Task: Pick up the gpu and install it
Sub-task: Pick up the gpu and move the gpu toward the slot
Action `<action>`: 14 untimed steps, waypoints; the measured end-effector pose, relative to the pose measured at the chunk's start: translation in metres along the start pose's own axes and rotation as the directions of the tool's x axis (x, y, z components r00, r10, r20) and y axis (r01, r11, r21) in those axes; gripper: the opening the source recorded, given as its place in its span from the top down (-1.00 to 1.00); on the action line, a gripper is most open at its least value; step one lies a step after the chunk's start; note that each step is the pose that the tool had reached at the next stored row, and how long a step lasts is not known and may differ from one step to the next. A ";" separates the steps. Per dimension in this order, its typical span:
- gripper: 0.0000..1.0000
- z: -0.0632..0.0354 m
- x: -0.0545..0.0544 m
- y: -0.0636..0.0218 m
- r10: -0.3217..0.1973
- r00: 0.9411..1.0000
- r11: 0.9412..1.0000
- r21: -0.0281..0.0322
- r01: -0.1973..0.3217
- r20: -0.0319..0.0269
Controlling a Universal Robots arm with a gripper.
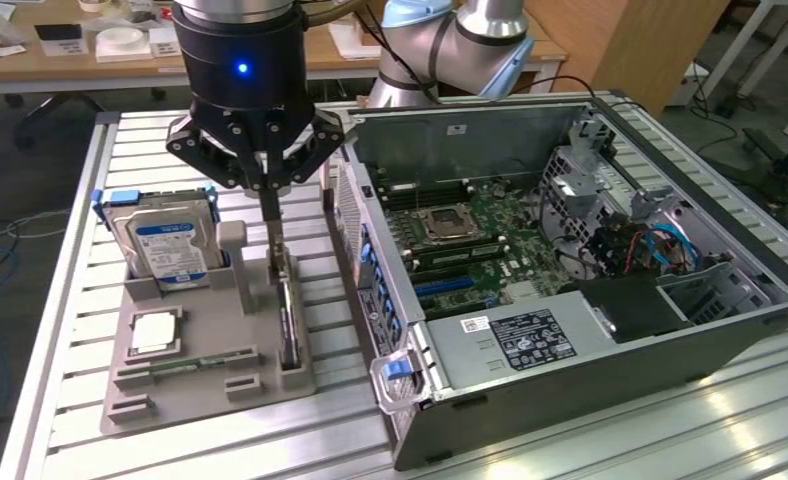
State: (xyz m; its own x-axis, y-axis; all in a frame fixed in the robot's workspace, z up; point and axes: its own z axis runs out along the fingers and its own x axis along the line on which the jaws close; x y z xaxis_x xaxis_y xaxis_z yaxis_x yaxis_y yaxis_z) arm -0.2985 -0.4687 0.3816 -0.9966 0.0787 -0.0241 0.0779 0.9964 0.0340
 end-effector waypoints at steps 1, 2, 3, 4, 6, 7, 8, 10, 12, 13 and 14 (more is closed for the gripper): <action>0.79 0.0000 0.000 0.0000 0.000 1.000 1.000 0.000 0.000 0.000; 0.77 0.0000 0.000 0.0000 0.000 1.000 1.000 0.000 0.000 0.000; 0.65 0.0000 0.000 0.0000 0.000 1.000 1.000 0.000 0.000 0.000; 0.53 0.0000 0.000 0.0000 0.000 1.000 1.000 0.000 0.000 0.000; 0.41 0.0000 0.000 0.0000 0.000 1.000 1.000 0.000 0.000 0.000; 0.41 0.0000 0.000 0.0000 0.000 1.000 1.000 0.000 0.000 0.000; 0.29 0.0000 0.000 0.0000 0.000 1.000 1.000 0.000 0.000 0.000; 0.29 0.0000 0.000 0.0000 0.000 1.000 1.000 0.000 0.000 0.000; 0.17 0.0000 0.000 0.0000 0.000 1.000 1.000 0.000 0.000 0.000; 0.17 0.0001 0.000 0.0000 0.000 1.000 1.000 0.000 0.000 0.000; 0.17 0.0007 0.000 0.0000 0.000 1.000 1.000 0.000 0.000 0.000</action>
State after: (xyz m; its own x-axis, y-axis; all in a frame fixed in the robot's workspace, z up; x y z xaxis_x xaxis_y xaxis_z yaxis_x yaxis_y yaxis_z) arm -0.2984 -0.4687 0.3809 -0.9966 0.0787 -0.0244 0.0779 0.9964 0.0342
